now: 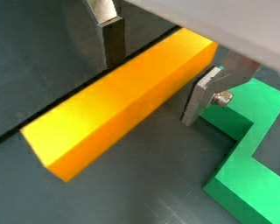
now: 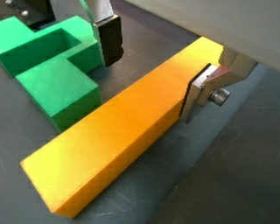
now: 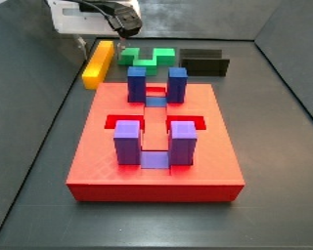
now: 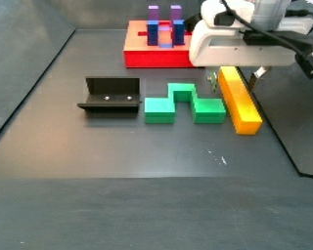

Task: Pick up the yellow object. Move up. Move to above the board. Insert the yellow object.
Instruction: Pick up the yellow object.

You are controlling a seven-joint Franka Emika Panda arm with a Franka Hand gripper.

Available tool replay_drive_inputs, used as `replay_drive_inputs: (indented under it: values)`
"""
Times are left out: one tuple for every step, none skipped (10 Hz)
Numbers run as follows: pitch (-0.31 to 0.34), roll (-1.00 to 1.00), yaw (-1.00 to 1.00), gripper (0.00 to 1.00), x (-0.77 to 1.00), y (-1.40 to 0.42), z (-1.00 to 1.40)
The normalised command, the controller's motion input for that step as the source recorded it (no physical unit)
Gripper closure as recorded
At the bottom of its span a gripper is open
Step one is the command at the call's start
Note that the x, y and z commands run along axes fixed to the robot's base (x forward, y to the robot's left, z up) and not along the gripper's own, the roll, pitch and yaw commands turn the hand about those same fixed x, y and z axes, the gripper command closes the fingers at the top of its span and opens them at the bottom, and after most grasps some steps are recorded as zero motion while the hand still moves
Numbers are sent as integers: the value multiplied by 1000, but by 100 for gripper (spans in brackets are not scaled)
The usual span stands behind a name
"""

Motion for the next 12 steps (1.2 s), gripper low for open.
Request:
replay_drive_inputs:
  values:
    - [0,141,0,0,0,149,-220]
    - [0,71,0,0,-14,0,-169]
    - [0,116,0,0,-57,0,-214]
    - [0,167,0,0,-63,0,-240]
    - [0,157,0,0,-51,14,-229]
    - [0,124,0,0,-31,23,-189]
    - [0,104,0,0,-3,23,-160]
    - [0,49,0,0,0,0,-34]
    - [-4,0,0,0,-14,0,0]
    - [-21,0,0,0,-66,0,0]
    - [-36,0,0,0,-83,-29,0]
    - [0,0,0,100,0,0,0]
